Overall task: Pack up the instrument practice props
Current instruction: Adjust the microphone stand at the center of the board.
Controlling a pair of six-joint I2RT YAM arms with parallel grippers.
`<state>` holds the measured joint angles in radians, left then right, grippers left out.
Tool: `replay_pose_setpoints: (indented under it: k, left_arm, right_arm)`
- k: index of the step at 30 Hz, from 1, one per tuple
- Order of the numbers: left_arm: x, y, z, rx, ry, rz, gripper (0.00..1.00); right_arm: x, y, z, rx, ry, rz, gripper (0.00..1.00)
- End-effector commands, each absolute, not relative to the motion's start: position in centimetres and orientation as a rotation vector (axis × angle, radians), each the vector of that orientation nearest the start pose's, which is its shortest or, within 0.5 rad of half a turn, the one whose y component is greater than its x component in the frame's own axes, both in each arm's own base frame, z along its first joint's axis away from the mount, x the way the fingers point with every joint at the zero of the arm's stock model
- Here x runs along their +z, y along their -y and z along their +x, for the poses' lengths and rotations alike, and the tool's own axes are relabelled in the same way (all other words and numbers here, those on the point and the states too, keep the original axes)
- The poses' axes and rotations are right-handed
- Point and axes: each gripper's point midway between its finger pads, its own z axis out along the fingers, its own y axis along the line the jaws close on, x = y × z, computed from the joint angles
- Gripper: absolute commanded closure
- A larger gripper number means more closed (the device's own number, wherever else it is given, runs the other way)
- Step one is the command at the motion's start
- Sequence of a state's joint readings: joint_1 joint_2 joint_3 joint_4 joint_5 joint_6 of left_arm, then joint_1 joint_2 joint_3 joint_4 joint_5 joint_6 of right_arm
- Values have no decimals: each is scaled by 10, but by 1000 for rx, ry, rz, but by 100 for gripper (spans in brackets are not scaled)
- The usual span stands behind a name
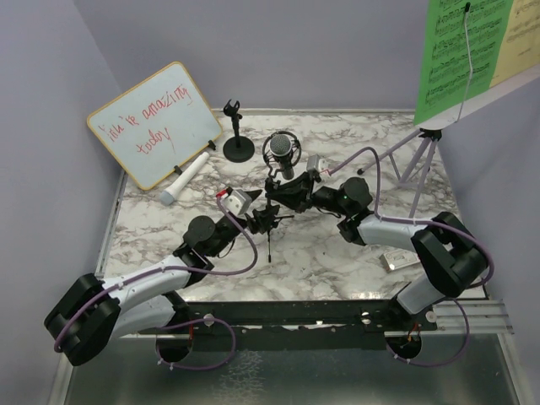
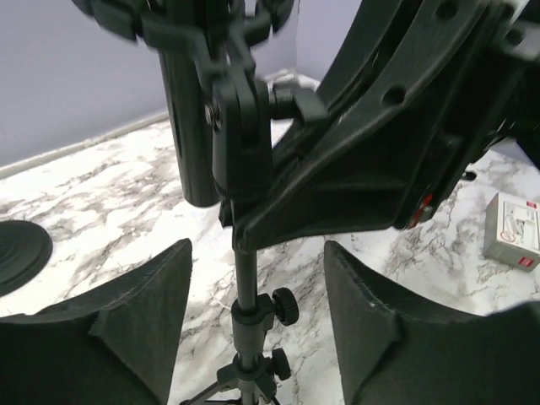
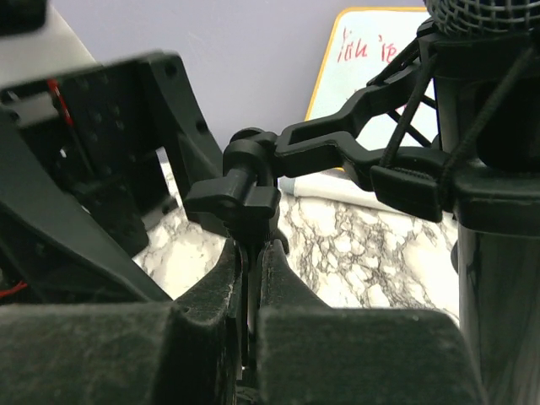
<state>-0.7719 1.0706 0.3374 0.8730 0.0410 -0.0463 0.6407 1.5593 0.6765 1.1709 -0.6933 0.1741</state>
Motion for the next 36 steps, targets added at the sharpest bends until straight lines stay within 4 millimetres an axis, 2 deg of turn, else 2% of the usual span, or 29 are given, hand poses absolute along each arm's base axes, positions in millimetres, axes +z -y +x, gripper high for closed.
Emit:
replay_pose_setpoints:
  k: [1, 9, 15, 17, 19, 23, 31, 36]
  left_arm:
    - [235, 250, 252, -677, -1307, 519, 34]
    - [257, 223, 254, -629, -1281, 378, 26]
    - [262, 223, 256, -652, -1305, 335, 24]
    - [259, 225, 258, -655, -1323, 333, 24]
    - [259, 226, 259, -661, -1341, 323, 24]
    - [260, 227, 261, -672, -1368, 298, 24]
    - [268, 230, 261, -709, -1400, 273, 23]
    - [277, 232, 267, -695, -1436, 263, 23]
  right_arm:
    - [203, -348, 276, 1077, -1223, -948, 100]
    - [171, -345, 274, 1057, -1258, -972, 100]
    - [151, -345, 277, 1036, -1281, -978, 99]
    - [148, -344, 278, 1030, -1288, -972, 91]
    - [150, -344, 278, 1026, -1286, -968, 77]
    - [156, -340, 282, 990, -1284, -953, 62]
    - [172, -323, 287, 901, -1291, -879, 43]
    - [192, -306, 281, 851, -1272, -821, 36]
